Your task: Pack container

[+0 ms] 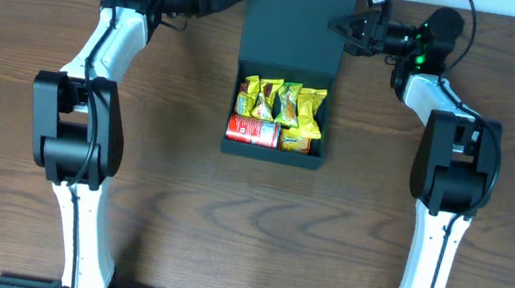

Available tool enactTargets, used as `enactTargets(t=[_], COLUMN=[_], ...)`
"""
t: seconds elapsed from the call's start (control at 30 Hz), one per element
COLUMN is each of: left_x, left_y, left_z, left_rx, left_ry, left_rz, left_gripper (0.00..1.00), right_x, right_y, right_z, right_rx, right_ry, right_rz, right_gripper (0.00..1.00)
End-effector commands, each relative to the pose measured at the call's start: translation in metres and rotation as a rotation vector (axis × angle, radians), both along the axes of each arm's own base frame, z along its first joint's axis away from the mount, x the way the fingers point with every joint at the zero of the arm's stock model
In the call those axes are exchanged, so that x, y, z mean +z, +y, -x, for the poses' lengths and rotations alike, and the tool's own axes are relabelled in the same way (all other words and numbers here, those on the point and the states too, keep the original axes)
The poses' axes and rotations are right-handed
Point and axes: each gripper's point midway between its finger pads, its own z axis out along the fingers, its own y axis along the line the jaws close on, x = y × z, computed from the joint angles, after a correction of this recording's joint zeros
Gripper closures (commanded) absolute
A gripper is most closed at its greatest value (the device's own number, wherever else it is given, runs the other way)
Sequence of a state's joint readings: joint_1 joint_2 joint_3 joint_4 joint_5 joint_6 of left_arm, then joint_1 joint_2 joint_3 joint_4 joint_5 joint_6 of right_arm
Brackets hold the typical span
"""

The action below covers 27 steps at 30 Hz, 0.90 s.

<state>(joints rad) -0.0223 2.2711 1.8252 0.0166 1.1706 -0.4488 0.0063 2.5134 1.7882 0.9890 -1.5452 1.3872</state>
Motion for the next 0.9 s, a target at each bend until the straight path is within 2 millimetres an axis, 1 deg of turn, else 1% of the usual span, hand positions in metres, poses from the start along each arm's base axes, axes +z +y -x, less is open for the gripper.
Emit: enactTargets(t=[0.0, 0.07, 0.27, 0.33, 0.5, 0.63, 0.87], left_x=[0.015, 0.021, 0.027, 0.028, 0.027, 0.025, 0.026], left_y=[-0.007, -0.008, -0.009, -0.009, -0.01, -0.016, -0.032], left_z=[0.013, 0.015, 0.013, 0.013, 0.009, 0.008, 0.015], left_rx=[-0.108, -0.133, -0.138, -0.143, -0.127, -0.12, -0.155], left_ry=[-0.036, -0.071, -0.127, -0.165, -0.193, -0.193, -0.194], left_rz=[0.062, 0.073, 0.069, 0.058, 0.037, 0.029, 0.036], left_gripper=[0.05, 0.05, 0.05, 0.05, 0.05, 0.05, 0.05], right_x=[0.0, 0.0, 0.001, 0.004, 0.007, 0.007, 0.008], right_y=[0.007, 0.007, 0.008, 0.008, 0.008, 0.009, 0.018], right_z=[0.005, 0.005, 0.005, 0.006, 0.007, 0.008, 0.011], right_rx=[0.028, 0.028, 0.029, 0.029, 0.03, 0.032, 0.049], right_ry=[0.008, 0.008, 0.013, 0.0, -0.01, -0.01, -0.014], right_rz=[0.004, 0.004, 0.004, 0.003, 0.003, 0.003, 0.003], right_gripper=[0.21, 0.2, 0.2, 0.2, 0.2, 0.19, 0.19])
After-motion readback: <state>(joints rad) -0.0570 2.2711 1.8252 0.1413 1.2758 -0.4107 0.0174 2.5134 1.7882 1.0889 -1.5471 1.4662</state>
